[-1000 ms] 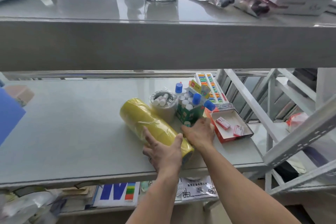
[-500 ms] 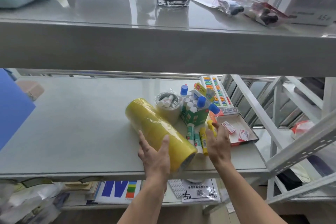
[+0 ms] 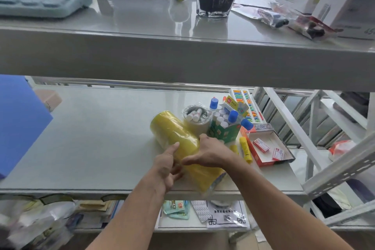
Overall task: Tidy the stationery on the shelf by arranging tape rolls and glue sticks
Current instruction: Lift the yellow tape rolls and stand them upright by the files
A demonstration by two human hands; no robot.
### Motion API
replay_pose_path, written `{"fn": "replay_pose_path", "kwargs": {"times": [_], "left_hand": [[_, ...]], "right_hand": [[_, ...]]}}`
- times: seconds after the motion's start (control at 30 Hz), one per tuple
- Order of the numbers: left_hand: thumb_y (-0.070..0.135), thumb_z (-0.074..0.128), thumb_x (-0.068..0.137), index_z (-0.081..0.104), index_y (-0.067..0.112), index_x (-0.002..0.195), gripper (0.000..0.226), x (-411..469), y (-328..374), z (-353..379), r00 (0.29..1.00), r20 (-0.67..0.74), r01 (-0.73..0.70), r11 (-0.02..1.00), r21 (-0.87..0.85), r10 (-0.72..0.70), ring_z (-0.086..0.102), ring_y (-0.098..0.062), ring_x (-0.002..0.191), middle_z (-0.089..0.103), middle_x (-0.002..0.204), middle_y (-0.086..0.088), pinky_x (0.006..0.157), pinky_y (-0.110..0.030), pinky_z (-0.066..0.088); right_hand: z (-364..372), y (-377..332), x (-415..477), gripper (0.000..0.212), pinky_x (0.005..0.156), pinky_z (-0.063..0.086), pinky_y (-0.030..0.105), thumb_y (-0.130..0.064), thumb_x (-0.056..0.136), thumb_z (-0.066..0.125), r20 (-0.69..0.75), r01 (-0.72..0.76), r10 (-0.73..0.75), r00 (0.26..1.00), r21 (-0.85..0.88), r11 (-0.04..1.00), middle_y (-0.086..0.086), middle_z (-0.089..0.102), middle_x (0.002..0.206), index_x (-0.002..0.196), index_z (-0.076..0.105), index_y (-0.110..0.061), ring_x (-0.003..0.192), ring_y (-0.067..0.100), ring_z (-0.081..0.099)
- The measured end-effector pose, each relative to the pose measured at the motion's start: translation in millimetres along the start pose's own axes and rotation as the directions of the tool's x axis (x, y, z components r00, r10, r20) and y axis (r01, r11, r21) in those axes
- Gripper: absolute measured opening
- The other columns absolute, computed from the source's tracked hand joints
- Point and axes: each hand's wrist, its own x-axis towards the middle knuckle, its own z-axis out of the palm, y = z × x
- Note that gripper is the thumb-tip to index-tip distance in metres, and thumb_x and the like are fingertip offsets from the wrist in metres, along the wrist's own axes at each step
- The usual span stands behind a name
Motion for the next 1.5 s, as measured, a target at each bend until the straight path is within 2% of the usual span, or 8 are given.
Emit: {"fn": "replay_pose_path", "kwargs": {"times": [0.13, 0.3, 0.57, 0.7, 0.8, 1.1, 1.27, 1.5], "left_hand": [[0.032, 0.066, 0.090, 0.067, 0.009, 0.096, 0.024, -2, 6, 3, 0.998, 0.040, 0.051, 0.998, -0.042, -0.049, 0.062, -0.020, 0.046, 0.068, 0.053, -0.005, 0.050, -0.026, 0.047], [0.029, 0.077, 0.077, 0.071, 0.008, 0.091, 0.026, -7, 13, -20, 0.997, 0.061, 0.051, 0.996, -0.076, -0.046, 0.051, -0.020, 0.057, 0.069, 0.075, -0.010, 0.057, -0.030, 0.041], [0.023, 0.087, 0.069, 0.048, 0.013, 0.128, 0.071, -32, 79, -107, 0.887, -0.172, -0.430, 0.902, 0.039, 0.430, 0.063, -0.022, 0.110, 0.060, 0.129, -0.004, 0.081, -0.044, 0.057], [0.013, 0.089, 0.067, 0.043, 0.019, 0.127, 0.075, -56, 113, -167, 0.716, -0.161, -0.619, 0.725, 0.302, 0.679, 0.057, -0.011, 0.107, 0.054, 0.124, 0.007, 0.077, -0.024, 0.053], [0.016, 0.090, 0.066, 0.039, 0.025, 0.133, 0.085, -58, 130, -208, 0.646, -0.115, -0.640, 0.617, 0.458, 0.755, 0.050, -0.014, 0.114, 0.050, 0.127, 0.011, 0.089, -0.032, 0.053], [0.030, 0.096, 0.052, 0.056, 0.028, 0.125, 0.084, -37, 143, -279, 0.636, -0.015, -0.631, 0.531, 0.566, 0.772, 0.065, -0.015, 0.102, 0.065, 0.112, 0.006, 0.074, -0.022, 0.056], [0.048, 0.091, 0.046, 0.044, 0.032, 0.130, 0.098, -32, 147, -289, 0.602, 0.033, -0.609, 0.432, 0.665, 0.798, 0.063, -0.020, 0.106, 0.060, 0.119, 0.009, 0.086, -0.038, 0.058], [0.037, 0.094, 0.055, 0.044, 0.027, 0.130, 0.091, -29, 158, -298, 0.588, 0.055, -0.594, 0.384, 0.707, 0.807, 0.065, -0.012, 0.088, 0.059, 0.110, 0.013, 0.063, -0.011, 0.048]], "right_hand": [[14, -8, 0, 0.099, 0.089, 0.049, 0.037, -0.068, 0.060, 0.081, -0.117, -0.003, -0.001, 0.993, -0.030, 1.000, 0.012, 0.056, 0.124, 0.129, 0.045, -0.008, 0.108, 0.027, 0.054], [27, -27, -8, 0.094, 0.084, 0.047, 0.035, -0.067, 0.057, 0.080, -0.226, 0.032, -0.024, 0.974, 0.031, 0.999, 0.008, 0.057, 0.117, 0.126, 0.050, -0.011, 0.103, 0.026, 0.052], [46, -127, 6, 0.087, 0.088, 0.055, 0.041, -0.048, 0.060, 0.088, -0.375, 0.376, -0.244, 0.894, 0.333, 0.864, 0.001, 0.059, 0.117, 0.131, 0.045, -0.023, 0.103, 0.020, 0.059], [83, -193, 24, 0.096, 0.089, 0.057, 0.041, -0.039, 0.062, 0.092, -0.450, 0.520, -0.315, 0.836, 0.462, 0.718, -0.003, 0.057, 0.125, 0.140, 0.036, -0.032, 0.108, 0.017, 0.061], [115, -233, 36, 0.100, 0.088, 0.058, 0.036, -0.041, 0.064, 0.093, -0.473, 0.530, -0.287, 0.833, 0.535, 0.657, -0.005, 0.058, 0.127, 0.143, 0.032, -0.035, 0.109, 0.014, 0.062], [169, -266, 50, 0.094, 0.084, 0.056, 0.030, -0.026, 0.065, 0.094, -0.457, 0.496, -0.233, 0.859, 0.624, 0.604, -0.019, 0.060, 0.114, 0.137, 0.035, -0.033, 0.102, -0.001, 0.060], [166, -268, 54, 0.093, 0.087, 0.057, 0.036, -0.030, 0.067, 0.093, -0.430, 0.498, -0.267, 0.863, 0.626, 0.600, -0.013, 0.060, 0.119, 0.139, 0.034, -0.031, 0.105, 0.001, 0.060], [164, -279, 58, 0.093, 0.085, 0.056, 0.028, -0.045, 0.064, 0.093, -0.438, 0.487, -0.241, 0.866, 0.628, 0.607, -0.017, 0.059, 0.117, 0.135, 0.036, -0.030, 0.106, 0.002, 0.061]]}}
